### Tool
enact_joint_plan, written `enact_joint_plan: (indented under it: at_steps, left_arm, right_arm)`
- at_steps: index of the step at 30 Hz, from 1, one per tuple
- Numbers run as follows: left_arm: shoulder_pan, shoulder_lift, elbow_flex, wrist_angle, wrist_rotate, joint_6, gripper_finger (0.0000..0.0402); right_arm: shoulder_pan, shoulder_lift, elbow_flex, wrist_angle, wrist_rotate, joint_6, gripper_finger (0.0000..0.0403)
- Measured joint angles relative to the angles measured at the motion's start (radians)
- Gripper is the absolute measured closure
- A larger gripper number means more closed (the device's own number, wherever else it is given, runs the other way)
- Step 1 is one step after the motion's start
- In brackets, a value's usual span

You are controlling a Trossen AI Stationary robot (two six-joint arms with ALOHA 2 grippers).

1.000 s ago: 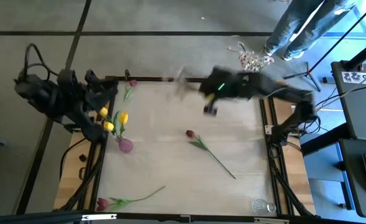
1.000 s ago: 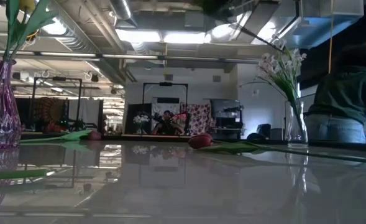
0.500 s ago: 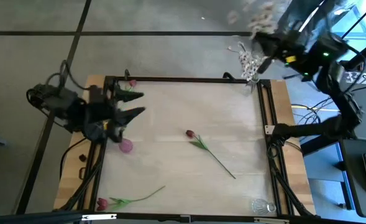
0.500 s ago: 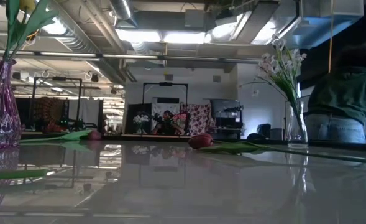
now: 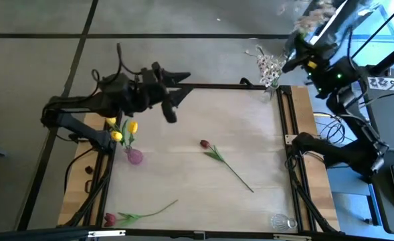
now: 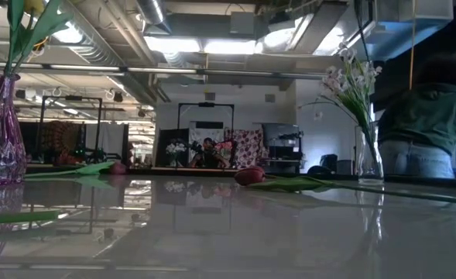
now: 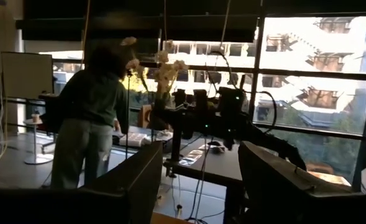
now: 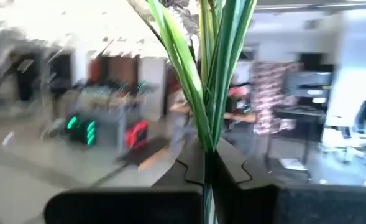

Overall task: Sort flowers into vase by color
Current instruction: Put the white flowers into the top transparent flower vase

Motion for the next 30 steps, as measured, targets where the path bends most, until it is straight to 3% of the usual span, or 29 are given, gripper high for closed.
enact_joint_plan:
  at_steps: [3,8,11,22,30]
  left_arm:
    - [0.024,0.005,0.0,0.001,0.006,-0.023,0.0194]
    - [0.027,-0.001,0.0,0.004,0.006,-0.023,0.0194]
    - [0.027,-0.003,0.0,0.005,0.006,-0.023,0.0194]
    - [0.027,-0.017,0.0,0.024,0.001,-0.043,0.0194]
    - [0.027,-0.042,0.0,0.021,-0.001,-0.043,0.0194]
  right_arm:
    - [-0.034,-0.052,-0.08,0.122,0.042,0.039,0.04]
    - [-0.099,-0.095,-0.129,0.043,0.042,0.078,0.04]
    - [-0.125,-0.129,-0.207,0.095,0.049,0.13,0.04]
    - [-0.14,-0.307,-0.557,0.386,0.225,0.243,0.04]
    - [-0.14,-0.317,-0.779,0.706,0.342,0.273,0.04]
